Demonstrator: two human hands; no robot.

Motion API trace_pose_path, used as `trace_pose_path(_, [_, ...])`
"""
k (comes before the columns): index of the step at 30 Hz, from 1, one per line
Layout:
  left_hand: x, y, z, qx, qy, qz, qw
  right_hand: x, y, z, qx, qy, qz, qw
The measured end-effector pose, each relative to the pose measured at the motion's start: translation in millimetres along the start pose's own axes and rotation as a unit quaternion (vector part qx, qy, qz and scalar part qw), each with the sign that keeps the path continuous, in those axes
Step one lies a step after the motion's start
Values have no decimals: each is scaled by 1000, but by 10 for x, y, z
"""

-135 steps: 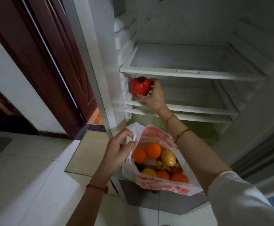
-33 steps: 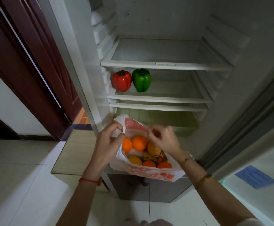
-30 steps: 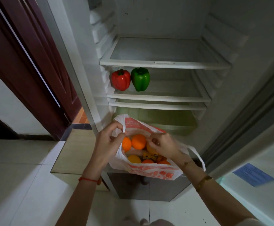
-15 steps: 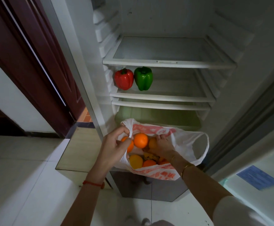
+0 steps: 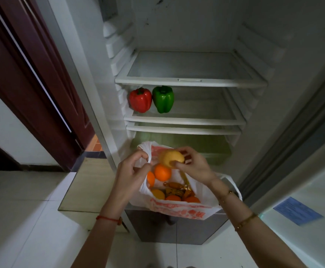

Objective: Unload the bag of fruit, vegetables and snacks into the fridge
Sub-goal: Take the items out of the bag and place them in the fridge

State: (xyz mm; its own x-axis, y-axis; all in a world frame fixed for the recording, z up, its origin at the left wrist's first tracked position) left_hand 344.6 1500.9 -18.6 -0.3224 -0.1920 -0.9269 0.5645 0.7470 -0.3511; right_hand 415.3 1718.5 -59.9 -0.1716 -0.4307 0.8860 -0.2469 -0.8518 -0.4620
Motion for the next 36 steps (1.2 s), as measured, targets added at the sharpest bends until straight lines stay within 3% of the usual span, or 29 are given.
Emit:
trace_pose_path(6, [-40,8,-86,-2,-5,12,1000,334,-349,-78,-190,-117,-46,974])
trace_pose_path(10, [-39,27,-121,4,-8,15,1000,380,-530,-390,-292,-138,21,946])
trace_pose_path(13, [-38,28,-147,7,-15,15,1000,413,-578,-660,-326,-128,65,934])
trace_pose_path(22, [2,-26,-194,3,-17,14,1000,365,-463,-1196,-316,-57,134,938])
trace_pose_path(27, [43,-61,-175,7,-23,39,999,322,-452,-1138,-325,-75,120,935])
trace_pose_path(32, [32,-73,-129,4,-14,36,999,307,-406,-822,-376,-140,110,909])
trace_pose_path(34, [39,-78,-107,5,-13,32,999,306,-349,-608,-353,-192,108,909])
trace_pose_path(36, [46,-83,-72,8,-8,26,1000,240,-239,-393,-263,-225,123,930])
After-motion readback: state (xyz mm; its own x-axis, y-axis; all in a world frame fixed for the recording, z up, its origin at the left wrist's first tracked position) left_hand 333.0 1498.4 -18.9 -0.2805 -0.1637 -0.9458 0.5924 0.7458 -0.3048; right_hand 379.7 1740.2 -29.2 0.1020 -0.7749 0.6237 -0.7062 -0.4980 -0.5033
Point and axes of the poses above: each hand's wrist, its own z-axis away from the middle knuckle, its own y-axis out of the palm, x = y × z, the point moved 1 cm from there along -z, towards the middle knuckle, and after that the axes turned 6 degrees about x, right-handed, at the moved point
